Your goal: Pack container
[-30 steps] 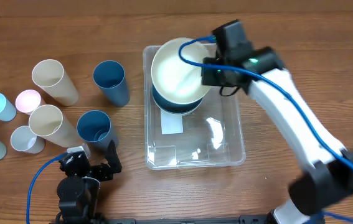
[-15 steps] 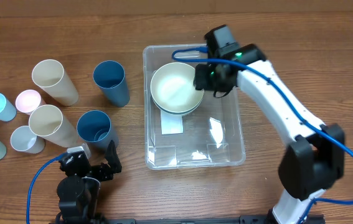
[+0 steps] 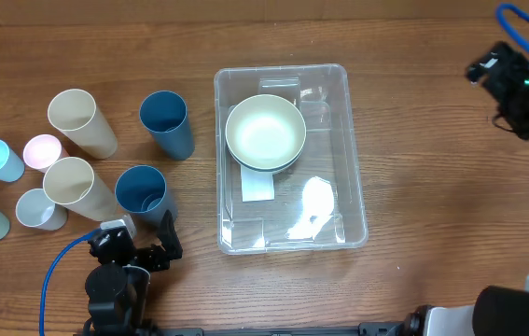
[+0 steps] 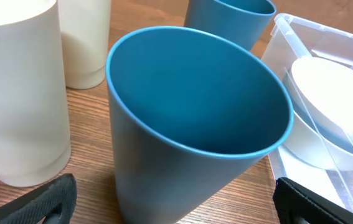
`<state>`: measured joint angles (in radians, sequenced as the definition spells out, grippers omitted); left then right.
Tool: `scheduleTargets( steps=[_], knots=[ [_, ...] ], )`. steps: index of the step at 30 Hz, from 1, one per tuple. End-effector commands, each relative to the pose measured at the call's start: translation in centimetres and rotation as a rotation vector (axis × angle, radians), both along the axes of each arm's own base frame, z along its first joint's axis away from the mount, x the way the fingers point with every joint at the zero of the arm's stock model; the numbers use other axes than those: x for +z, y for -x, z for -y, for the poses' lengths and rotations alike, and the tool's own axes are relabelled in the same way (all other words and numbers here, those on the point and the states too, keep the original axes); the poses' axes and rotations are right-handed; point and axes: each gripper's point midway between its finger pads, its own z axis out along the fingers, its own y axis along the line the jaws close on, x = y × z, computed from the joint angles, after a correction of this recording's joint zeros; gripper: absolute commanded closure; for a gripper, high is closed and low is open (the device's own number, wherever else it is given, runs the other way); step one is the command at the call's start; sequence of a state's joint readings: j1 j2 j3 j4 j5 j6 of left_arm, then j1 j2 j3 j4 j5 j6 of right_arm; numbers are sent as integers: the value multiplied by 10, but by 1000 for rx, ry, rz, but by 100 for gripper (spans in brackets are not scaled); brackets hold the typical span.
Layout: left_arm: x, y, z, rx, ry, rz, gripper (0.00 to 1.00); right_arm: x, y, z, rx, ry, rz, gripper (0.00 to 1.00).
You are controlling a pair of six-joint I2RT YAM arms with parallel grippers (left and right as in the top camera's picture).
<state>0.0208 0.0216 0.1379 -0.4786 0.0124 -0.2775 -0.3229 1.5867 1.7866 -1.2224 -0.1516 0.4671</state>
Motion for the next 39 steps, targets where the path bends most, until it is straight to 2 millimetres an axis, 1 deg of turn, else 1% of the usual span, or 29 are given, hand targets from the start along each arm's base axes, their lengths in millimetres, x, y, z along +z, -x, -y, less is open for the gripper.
scheduleTargets(
  steps=[1, 3, 6, 8, 9, 10, 11, 13, 15, 17, 18, 19, 22, 23, 24, 26, 28, 29, 31, 32, 34, 36, 39],
  knots=[
    [5, -1, 2, -12, -6, 26, 0, 3, 6, 20, -62, -2, 9, 0],
    [5, -1, 2, -14, -4, 24, 0, 3, 8, 23, -69, -2, 8, 0],
    [6, -1, 14, -76, 18, 25, 0, 3, 8, 23, -69, -2, 7, 0],
    [14, 0, 16, -92, 23, 44, 0, 1, 11, 22, -70, -8, -8, 0],
    [25, 1, 16, -92, 21, 65, 0, 1, 11, 22, -69, -8, -9, 0],
    [39, 2, 16, -90, 19, 91, 0, 1, 11, 22, -69, -8, -9, 0],
    [62, 6, 16, -90, 16, 135, 0, 1, 11, 22, -69, -8, -9, 0],
    [100, 13, 16, -86, 27, 202, 0, 1, 11, 22, -69, -8, -9, 0],
    [143, 21, 17, -72, 104, 248, 0, 1, 11, 22, -69, -8, -9, 0],
    [175, 23, 16, -68, 106, 261, 0, 1, 11, 22, -69, -8, -9, 0],
    [188, 23, 12, -45, 101, 254, 0, 1, 11, 22, -69, -8, -9, 0],
    [203, 19, 0, 26, 80, 210, 0, 1, 11, 22, -69, -8, -9, 0],
    [226, 11, -34, 212, -3, 99, 0, 1, 11, 22, -69, -8, -9, 0],
    [237, 7, -46, 279, -31, 58, 0, 1, 11, 22, -69, -8, -9, 0],
    [250, -1, -56, 333, -57, 12, 0, 1, 11, 22, -69, -8, -9, 0],
    [269, -18, -67, 371, -115, -61, 0, 1, 11, 22, -69, -8, -9, 0],
    [280, -35, -78, 393, -154, -117, 0, 1, 11, 22, -69, -8, -9, 0],
    [285, -45, -87, 418, -162, -146, 0, 1, 11, 22, -69, -8, -9, 0],
    [286, -64, -102, 441, -139, -200, 0, 1, 11, 22, -69, -8, -9, 0],
    [284, -81, -105, 402, -95, -223, 0, 1, 11, 22, -69, -8, -9, 0],
    [276, -103, -105, 340, -36, -257, 0, 1, 11, 22, -69, -8, -9, 0],
    [261, -116, -108, 323, -43, -310, 0, 1, 11, 22, -69, -8, -9, 0],
    [245, -125, -120, 319, -138, -379, 0, 1, 11, 22, -69, -8, -9, 0]
  ],
)
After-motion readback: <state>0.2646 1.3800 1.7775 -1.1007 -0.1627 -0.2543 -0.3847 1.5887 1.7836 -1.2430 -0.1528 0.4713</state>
